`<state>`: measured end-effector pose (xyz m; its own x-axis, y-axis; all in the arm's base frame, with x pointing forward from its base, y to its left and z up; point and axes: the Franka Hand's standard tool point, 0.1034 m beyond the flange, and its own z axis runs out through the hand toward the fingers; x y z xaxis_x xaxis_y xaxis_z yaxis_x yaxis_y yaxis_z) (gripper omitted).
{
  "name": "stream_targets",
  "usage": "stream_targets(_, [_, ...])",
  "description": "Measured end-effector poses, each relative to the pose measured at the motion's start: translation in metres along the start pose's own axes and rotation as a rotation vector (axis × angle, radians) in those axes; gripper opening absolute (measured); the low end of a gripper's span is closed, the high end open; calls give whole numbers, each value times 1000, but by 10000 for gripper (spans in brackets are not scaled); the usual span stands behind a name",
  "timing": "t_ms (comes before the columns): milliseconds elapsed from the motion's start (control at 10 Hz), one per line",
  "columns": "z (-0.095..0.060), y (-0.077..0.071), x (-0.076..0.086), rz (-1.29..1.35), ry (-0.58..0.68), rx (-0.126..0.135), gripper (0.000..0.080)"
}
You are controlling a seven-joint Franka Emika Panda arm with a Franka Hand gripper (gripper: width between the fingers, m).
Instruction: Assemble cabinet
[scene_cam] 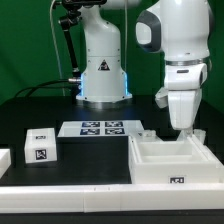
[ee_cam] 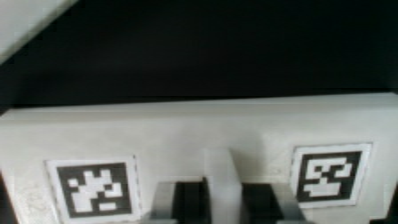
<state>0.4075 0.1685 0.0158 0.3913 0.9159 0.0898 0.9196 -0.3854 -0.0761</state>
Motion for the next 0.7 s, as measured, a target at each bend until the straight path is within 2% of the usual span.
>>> stream_targets(600, [0, 0, 0, 0, 0, -1, 68])
stream_targets(700, [-7, 3, -3, -27, -14, 1, 68])
